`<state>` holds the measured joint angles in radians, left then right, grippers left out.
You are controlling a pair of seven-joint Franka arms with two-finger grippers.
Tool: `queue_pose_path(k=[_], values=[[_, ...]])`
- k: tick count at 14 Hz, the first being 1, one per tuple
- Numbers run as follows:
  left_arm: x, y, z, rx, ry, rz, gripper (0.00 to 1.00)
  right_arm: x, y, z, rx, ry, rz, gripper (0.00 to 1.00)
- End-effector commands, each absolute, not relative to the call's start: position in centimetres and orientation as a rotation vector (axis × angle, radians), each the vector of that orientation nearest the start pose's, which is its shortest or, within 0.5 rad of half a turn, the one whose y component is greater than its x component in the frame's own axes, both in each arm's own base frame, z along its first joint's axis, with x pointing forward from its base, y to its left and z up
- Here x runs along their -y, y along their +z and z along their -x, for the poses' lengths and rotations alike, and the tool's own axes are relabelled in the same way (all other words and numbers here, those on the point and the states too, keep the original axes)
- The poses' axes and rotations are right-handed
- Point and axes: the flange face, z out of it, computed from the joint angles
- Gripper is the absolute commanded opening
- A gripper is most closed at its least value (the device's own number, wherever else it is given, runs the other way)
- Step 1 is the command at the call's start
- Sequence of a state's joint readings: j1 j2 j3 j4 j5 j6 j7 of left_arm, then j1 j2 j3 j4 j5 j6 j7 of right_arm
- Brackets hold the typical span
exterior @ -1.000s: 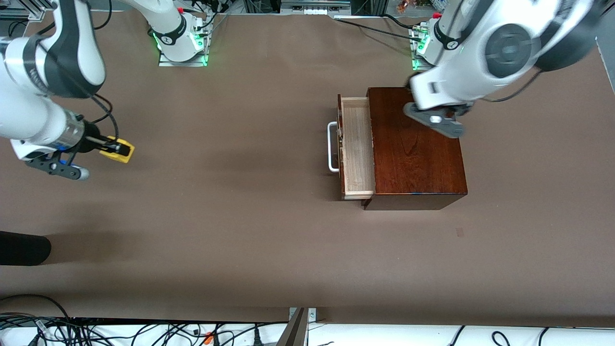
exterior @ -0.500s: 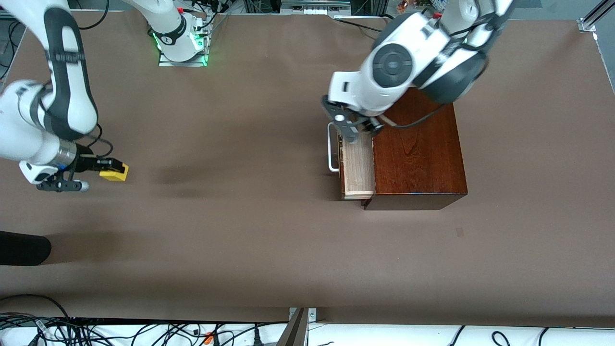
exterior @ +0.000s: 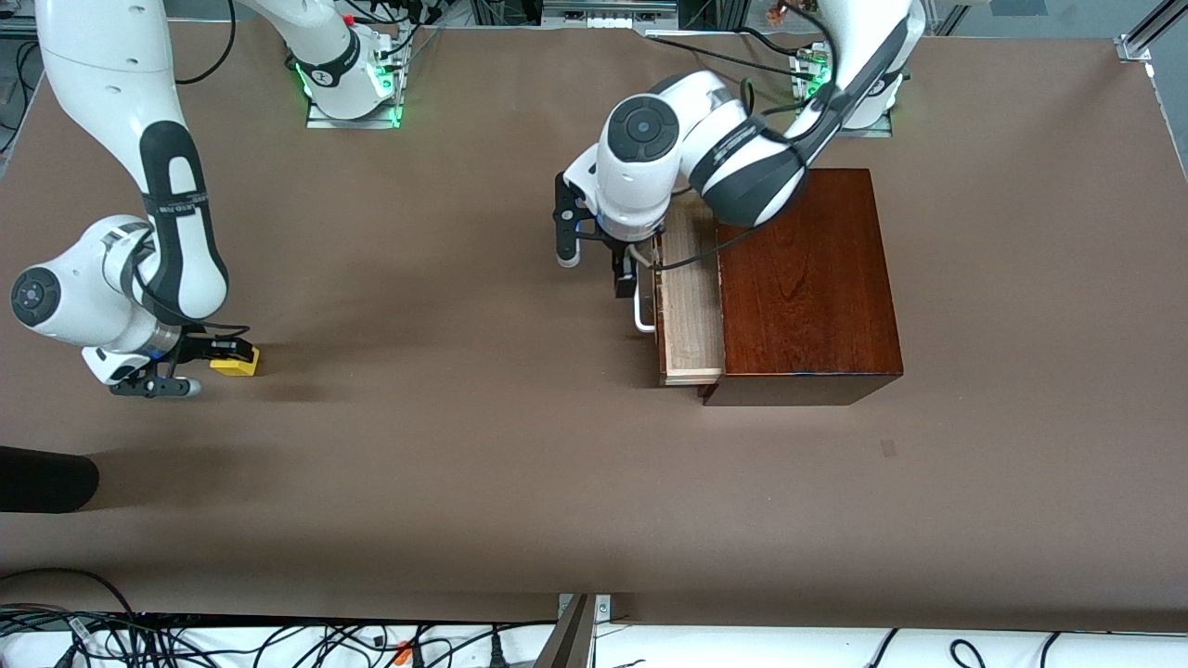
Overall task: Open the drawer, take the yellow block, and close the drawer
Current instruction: 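Set the cube down with the right gripper while the left gripper reaches the drawer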
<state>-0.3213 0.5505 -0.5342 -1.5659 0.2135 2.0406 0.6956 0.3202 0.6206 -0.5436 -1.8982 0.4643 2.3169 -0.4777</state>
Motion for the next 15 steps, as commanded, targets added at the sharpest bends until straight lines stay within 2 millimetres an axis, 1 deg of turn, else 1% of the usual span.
queue_pose_path(k=[1, 4, 5, 7, 8, 11, 13, 15], values=[[47.6, 33.8, -51.3, -2.395, -0.055, 2.146, 1.00, 11.7, 20.7, -61.9, 0.001, 0.071, 3.096, 0.00], [47.0, 31.9, -51.4, -2.389, -0.008, 2.108, 1.00, 11.8, 20.4, -62.1, 0.000, 0.076, 3.102, 0.00], [46.6, 31.3, -51.3, -2.387, 0.017, 2.093, 1.00, 11.7, 20.5, -62.3, 0.003, 0.070, 3.103, 0.17], [45.9, 30.6, -51.2, -2.381, 0.070, 2.090, 1.00, 11.7, 20.5, -62.5, 0.009, 0.065, 3.106, 0.77], [45.5, 30.5, -51.3, -2.373, 0.097, 2.095, 1.00, 11.7, 20.6, -62.6, 0.010, 0.065, 3.104, 1.00], [43.9, 30.8, -52.2, -2.340, 0.149, 2.121, 1.00, 11.3, 21.1, -62.6, 0.030, 0.074, 3.093, 1.00], [42.5, 31.3, -52.7, -2.312, 0.209, 2.136, 1.00, 11.0, 22.8, -62.5, 0.037, 0.071, 3.067, 1.00], [41.7, 32.1, -52.9, -2.292, 0.251, 2.139, 1.00, 10.3, 25.8, -62.5, 0.046, 0.069, 3.030, 1.00]])
